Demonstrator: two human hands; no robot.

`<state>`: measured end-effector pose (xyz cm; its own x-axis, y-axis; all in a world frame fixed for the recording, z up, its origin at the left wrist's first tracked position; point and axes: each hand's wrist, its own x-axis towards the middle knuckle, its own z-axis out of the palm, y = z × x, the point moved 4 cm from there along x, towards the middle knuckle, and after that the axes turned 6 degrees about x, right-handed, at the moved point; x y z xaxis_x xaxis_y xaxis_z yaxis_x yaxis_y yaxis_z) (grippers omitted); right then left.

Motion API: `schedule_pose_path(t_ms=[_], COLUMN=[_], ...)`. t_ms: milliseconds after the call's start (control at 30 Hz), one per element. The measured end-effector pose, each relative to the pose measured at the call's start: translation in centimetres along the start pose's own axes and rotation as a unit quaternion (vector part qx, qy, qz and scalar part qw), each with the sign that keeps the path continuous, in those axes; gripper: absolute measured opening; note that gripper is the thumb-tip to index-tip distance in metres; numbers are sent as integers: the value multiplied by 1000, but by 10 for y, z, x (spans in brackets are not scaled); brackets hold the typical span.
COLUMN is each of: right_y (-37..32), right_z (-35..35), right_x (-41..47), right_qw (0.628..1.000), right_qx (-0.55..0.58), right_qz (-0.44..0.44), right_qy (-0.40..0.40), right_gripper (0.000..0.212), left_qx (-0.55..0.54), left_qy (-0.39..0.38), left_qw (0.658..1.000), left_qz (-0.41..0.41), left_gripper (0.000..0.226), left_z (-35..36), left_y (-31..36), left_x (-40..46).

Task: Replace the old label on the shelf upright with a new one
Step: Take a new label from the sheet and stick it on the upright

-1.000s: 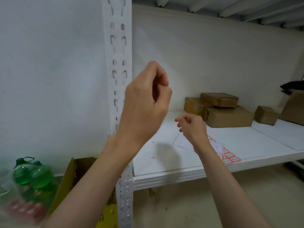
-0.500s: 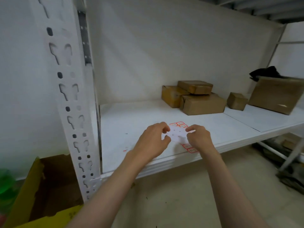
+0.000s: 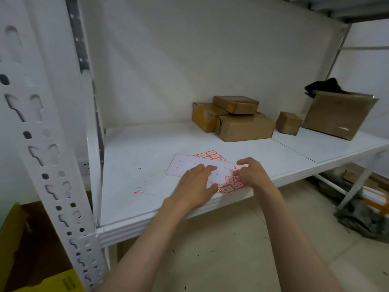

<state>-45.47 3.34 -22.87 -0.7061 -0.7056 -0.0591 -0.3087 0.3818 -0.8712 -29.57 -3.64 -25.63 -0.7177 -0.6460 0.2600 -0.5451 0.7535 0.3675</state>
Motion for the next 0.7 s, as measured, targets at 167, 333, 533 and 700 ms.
schedule_pose_path(t_ms=[167,333,533,700], right_y=[-2,-2,-10,-31], right_z=[-3,-6,-5,6], right_x=[-1,-4,-13,-39], right_qw=[1000,999,999,986], right_qx=[20,45,43,155], right_qz=[0,4,-24,-50], right_qy=[-8,-12,-1,32], right_gripper=[37,32,34,26], left_qx=[-22,36,-4,-64], left_qy=[20,28,72,213], left_qw=[1000,998,996,975], left_qz=[1,41,61,22], left_gripper=[51,55,20,13], left_z=[-5,-16,-21,-37], left_y=[1,5,8,1], left_x=[-2,-9,-27,-35])
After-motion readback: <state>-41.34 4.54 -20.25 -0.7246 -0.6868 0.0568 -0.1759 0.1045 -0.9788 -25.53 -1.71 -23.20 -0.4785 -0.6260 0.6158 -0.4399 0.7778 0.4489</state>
